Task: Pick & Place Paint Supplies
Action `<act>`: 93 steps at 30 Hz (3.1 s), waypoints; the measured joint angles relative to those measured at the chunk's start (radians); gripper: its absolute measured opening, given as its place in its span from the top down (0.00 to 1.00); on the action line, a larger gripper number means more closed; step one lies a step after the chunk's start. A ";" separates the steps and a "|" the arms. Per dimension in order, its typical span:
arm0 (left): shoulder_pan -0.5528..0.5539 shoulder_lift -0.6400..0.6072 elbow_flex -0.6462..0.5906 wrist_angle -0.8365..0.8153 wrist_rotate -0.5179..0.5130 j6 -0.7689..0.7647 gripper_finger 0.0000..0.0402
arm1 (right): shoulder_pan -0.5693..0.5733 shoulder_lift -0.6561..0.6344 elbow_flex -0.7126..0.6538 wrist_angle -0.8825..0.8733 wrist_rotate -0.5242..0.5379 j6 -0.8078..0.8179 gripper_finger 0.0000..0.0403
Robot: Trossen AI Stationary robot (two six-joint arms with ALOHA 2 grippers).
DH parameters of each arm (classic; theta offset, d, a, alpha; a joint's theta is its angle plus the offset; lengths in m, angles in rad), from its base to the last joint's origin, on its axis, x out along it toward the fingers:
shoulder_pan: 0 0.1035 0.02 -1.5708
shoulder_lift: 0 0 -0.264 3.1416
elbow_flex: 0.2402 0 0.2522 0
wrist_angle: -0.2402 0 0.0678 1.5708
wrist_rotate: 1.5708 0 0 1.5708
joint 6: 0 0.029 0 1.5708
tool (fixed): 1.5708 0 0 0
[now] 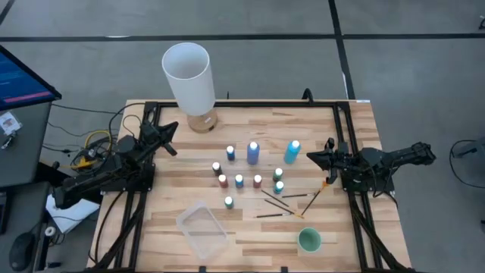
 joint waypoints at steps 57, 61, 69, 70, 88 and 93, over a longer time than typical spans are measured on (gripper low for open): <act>0.000 0.229 0.176 0.154 0.268 -0.084 0.77 | 0.000 0.000 0.000 0.000 0.000 0.000 0.98; -0.005 0.384 0.243 0.150 0.367 -0.099 0.60 | 0.000 0.000 0.000 0.000 0.000 0.000 0.98; -0.076 0.747 0.437 0.062 0.497 -0.065 0.28 | 0.000 0.000 0.000 0.000 0.000 0.000 0.98; -0.090 0.786 0.470 0.013 0.497 -0.044 0.25 | 0.000 0.000 0.000 0.000 0.000 0.000 0.98; -0.286 1.060 0.634 -0.301 0.478 0.072 0.22 | 0.000 0.000 0.000 0.000 0.000 0.000 0.98; -0.362 1.052 0.635 -0.298 0.470 0.077 0.22 | 0.000 0.000 0.000 0.000 0.000 0.000 0.98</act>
